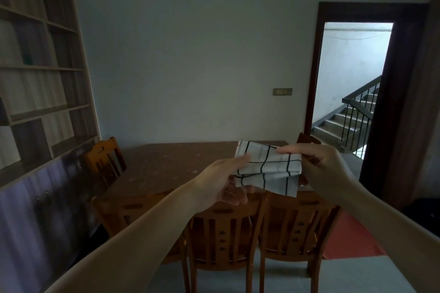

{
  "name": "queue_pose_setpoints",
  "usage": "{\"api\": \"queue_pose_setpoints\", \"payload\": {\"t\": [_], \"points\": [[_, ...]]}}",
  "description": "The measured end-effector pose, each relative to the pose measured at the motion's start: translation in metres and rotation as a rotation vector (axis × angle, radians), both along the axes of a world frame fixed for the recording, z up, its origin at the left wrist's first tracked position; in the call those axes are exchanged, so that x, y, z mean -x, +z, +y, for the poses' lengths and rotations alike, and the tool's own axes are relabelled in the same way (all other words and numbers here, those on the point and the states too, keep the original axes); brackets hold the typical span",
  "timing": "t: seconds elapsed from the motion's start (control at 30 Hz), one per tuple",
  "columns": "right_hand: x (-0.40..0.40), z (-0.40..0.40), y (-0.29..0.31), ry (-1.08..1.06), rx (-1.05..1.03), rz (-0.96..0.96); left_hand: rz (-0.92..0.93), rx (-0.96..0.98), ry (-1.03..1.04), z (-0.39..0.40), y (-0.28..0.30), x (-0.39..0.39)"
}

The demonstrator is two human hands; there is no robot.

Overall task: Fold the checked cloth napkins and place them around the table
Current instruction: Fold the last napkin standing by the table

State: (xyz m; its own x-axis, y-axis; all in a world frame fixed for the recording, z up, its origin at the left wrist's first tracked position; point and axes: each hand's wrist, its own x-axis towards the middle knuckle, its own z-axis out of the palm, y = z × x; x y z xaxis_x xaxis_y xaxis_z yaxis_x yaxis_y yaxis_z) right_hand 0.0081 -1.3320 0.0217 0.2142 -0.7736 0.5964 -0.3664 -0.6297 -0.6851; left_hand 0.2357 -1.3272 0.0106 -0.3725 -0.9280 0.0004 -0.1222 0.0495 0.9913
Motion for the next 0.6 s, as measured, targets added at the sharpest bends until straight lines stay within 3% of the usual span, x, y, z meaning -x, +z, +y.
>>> {"api": "queue_pose_setpoints", "payload": {"t": [0.13,0.27,0.33,0.5,0.6], "points": [[-0.001,0.000,-0.001,0.081,-0.062,-0.069,0.076,0.040,0.043,0.000,0.000,0.001],[0.003,-0.005,0.000,0.328,-0.511,-0.335,0.014,0.191,0.106,0.001,-0.002,0.000],[0.006,-0.003,-0.003,0.463,-0.661,-0.352,-0.087,0.288,0.155,0.000,-0.004,0.001],[-0.002,-0.007,-0.013,0.290,-0.584,-0.197,-0.091,0.375,0.272,-0.002,-0.007,0.005],[0.001,-0.003,-0.014,0.362,-0.536,-0.216,0.021,0.321,0.344,-0.005,-0.009,0.008]]}}
